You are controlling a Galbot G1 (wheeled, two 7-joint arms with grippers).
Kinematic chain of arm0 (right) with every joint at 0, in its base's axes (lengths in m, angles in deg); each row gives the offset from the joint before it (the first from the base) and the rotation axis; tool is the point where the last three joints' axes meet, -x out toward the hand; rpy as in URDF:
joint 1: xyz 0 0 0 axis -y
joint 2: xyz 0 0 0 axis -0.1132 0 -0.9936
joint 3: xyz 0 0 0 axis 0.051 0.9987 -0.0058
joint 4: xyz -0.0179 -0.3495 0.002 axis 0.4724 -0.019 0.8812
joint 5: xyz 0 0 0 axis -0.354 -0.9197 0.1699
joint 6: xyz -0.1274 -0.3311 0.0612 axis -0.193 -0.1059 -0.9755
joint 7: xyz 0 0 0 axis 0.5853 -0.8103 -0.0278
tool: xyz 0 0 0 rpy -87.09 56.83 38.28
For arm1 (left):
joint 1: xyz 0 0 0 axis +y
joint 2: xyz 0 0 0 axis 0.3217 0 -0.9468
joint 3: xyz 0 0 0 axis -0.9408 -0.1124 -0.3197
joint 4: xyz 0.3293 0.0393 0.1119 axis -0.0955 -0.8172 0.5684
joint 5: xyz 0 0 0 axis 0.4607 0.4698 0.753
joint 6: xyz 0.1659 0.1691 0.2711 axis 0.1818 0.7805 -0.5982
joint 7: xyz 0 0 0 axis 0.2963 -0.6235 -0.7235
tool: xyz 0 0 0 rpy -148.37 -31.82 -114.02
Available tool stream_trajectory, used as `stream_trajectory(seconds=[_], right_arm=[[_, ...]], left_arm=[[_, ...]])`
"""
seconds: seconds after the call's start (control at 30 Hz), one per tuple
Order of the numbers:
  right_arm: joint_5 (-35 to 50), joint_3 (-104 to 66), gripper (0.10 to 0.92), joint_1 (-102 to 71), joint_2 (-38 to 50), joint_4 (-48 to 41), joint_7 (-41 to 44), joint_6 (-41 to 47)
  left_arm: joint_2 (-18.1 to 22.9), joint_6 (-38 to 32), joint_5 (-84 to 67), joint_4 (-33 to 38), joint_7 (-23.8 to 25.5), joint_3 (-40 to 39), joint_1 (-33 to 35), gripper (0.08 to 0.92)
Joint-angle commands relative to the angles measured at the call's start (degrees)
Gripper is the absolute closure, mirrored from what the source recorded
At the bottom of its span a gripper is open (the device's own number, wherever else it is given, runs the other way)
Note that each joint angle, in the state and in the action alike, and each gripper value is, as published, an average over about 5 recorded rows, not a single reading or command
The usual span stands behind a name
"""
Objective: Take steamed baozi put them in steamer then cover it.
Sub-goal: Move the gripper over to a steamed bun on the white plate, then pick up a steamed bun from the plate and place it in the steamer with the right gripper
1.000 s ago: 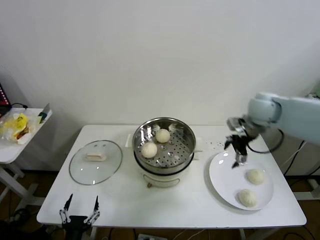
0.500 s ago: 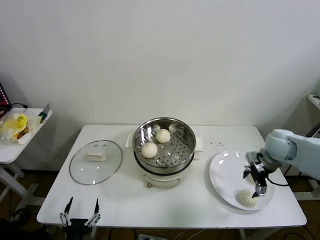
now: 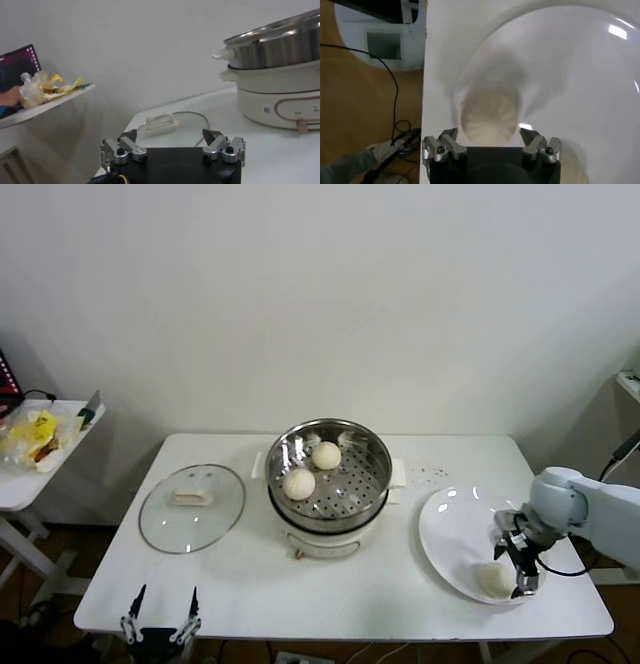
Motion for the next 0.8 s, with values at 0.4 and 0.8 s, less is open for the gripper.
stream_trajectory(seconds=[0.4,0.8], right_arm=[[-0.26,-2.88,0.314,-3.12,-1.45,-1.55,0.22,-0.32],[-1.42,0.84,0.371,5.92,-3.01,-2.49,1.57,-5.43]], left_arm=[[0.09,0.11,0.47,-0.15,-0.11,0.12,-0.27,0.177],[-0.07,0.02,0.48,-0.11,-0.07,0.03,-0.23,0.177]])
